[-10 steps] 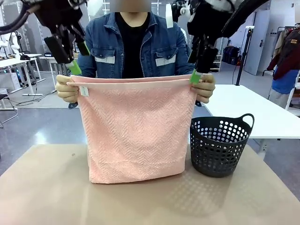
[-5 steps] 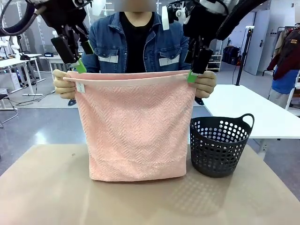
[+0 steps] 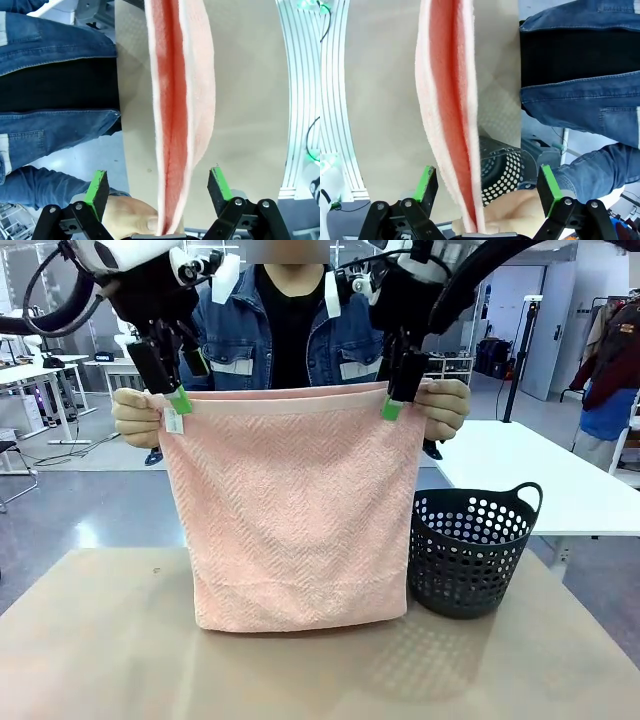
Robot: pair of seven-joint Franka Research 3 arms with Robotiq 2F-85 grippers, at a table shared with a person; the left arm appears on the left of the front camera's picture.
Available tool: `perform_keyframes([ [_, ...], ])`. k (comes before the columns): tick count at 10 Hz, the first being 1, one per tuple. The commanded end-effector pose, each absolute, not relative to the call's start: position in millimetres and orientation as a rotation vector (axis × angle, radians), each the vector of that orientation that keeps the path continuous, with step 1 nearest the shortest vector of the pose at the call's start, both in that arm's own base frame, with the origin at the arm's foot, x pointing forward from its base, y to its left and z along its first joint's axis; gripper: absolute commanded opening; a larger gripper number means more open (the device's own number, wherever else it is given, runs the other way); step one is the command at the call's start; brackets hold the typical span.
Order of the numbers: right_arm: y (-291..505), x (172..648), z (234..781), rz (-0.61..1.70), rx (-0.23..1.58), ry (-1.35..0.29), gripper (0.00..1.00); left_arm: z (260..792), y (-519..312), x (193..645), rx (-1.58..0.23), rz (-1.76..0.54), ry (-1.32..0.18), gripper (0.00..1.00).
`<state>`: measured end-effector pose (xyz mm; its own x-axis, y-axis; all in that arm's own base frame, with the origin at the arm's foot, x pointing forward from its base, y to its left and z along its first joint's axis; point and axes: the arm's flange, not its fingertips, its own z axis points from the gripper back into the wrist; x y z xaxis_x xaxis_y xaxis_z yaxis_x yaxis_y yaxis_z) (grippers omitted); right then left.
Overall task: Fold the towel.
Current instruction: Release the end of the 100 cm Hotel Towel you were holding and grab the top end of the folded side.
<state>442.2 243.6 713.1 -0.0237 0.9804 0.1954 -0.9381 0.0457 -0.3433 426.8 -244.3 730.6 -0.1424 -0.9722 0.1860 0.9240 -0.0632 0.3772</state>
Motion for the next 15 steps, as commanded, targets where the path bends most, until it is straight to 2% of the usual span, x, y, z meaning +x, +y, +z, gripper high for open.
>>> perform_keyframes([
  [1, 248.4, 449.9, 714.5, 1.55, -0.141, -0.381, 1.0, 725.3, -246.5, 438.5, 0.136, -1.625, -0.431, 1.0],
  [3, 252.4, 455.8, 704.6, 1.542, -0.132, -0.333, 1.0, 716.8, -248.6, 446.4, 0.127, -1.624, -0.401, 1.0],
  [4, 254.6, 457.5, 700.5, 1.541, -0.125, -0.321, 1.0, 713.9, -248.2, 450.5, 0.123, -1.619, -0.389, 0.94],
  [5, 256.1, 460.1, 697.1, 1.54, -0.116, -0.308, 1.0, 709.9, -247.3, 454.3, 0.121, -1.62, -0.377, 0.82],
  [6, 256.5, 462.9, 695.5, 1.532, -0.121, -0.302, 0.4, 707.4, -247.4, 456.7, 0.125, -1.628, -0.367, 0.34],
  [7, 256.9, 463.8, 694.7, 1.532, -0.12, -0.299, 0.4, 706.6, -247.6, 456.9, 0.13, -1.633, -0.362, 0.22],
  [8, 257.9, 464.2, 693.5, 1.533, -0.12, -0.295, 0.0, 706.1, -247.0, 457.4, 0.127, -1.633, -0.355, 0.0],
  [9, 258.9, 465.0, 691.4, 1.533, -0.116, -0.291, 0.36, 705.5, -246.2, 458.4, 0.119, -1.631, -0.353, 0.0],
  [10, 259.5, 466.2, 690.7, 1.534, -0.118, -0.288, 0.0, 706.1, -245.8, 459.0, 0.118, -1.632, -0.354, 0.0],
  [11, 260.3, 466.6, 690.0, 1.536, -0.117, -0.285, 0.0, 707.6, -244.8, 459.2, 0.116, -1.628, -0.358, 0.02],
  [15, 260.8, 469.6, 689.2, 1.53, -0.113, -0.284, 0.0, 711.4, -239.9, 461.2, 0.105, -1.608, -0.37, 0.0],
])
